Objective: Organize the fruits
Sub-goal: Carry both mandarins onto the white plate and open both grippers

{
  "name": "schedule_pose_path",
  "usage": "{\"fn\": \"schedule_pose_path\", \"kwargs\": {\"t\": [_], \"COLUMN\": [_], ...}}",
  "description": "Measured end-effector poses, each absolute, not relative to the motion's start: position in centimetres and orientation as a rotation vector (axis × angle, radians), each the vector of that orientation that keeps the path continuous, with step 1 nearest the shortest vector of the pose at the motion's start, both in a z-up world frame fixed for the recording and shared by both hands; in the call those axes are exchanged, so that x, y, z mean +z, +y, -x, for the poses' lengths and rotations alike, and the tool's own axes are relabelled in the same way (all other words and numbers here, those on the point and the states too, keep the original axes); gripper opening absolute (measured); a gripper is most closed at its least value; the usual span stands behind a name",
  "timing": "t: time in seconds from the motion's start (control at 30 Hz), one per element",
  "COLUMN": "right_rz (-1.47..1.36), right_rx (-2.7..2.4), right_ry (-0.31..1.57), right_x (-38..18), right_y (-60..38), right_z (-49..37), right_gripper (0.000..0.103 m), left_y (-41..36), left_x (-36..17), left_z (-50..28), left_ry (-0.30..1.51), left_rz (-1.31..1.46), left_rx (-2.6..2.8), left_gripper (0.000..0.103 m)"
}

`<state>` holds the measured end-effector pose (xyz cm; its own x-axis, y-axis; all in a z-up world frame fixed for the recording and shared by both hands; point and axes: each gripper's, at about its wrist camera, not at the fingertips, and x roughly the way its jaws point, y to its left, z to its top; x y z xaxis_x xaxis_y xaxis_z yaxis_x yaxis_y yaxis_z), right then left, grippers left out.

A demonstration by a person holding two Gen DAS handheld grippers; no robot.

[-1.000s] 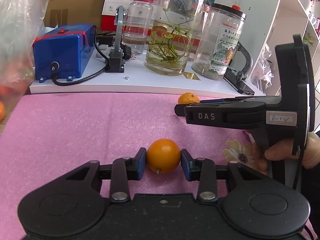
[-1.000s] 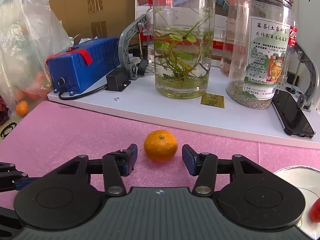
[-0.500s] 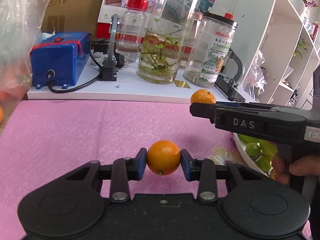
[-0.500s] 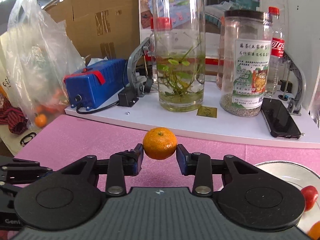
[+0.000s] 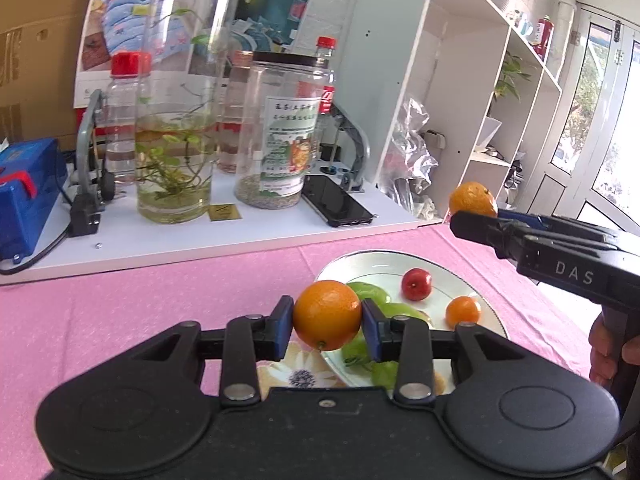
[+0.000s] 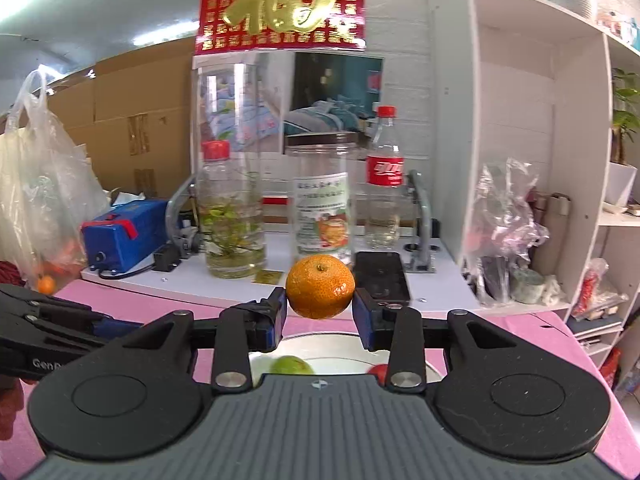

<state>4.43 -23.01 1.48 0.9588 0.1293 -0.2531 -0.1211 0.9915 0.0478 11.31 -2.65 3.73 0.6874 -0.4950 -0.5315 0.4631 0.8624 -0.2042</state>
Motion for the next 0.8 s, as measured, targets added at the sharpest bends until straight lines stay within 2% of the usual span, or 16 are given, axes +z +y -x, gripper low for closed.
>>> {"fn": "schedule_pose_path", "kwargs": {"t": [0.37,0.8], "right_rz": [-0.022,0.056], "right_rx": [0.142,0.225], "right_ry": [0.364,0.432], "right_x": [-2.4,-4.0], "right_y": [-26.6,-26.7], "right_z": [-4.0,-5.7], "right_gripper": [0.063,0.064], "left_y": [-9.6,-11.5], "left_x": [2.7,0.6], "left_z": [-10.2,-10.1], "left_ry": [0.663,0.722], "left_rz": [-0.023,-0.048], "left_rx": [-0.686,-0.711], "left_gripper": [0.103,0.103]}}
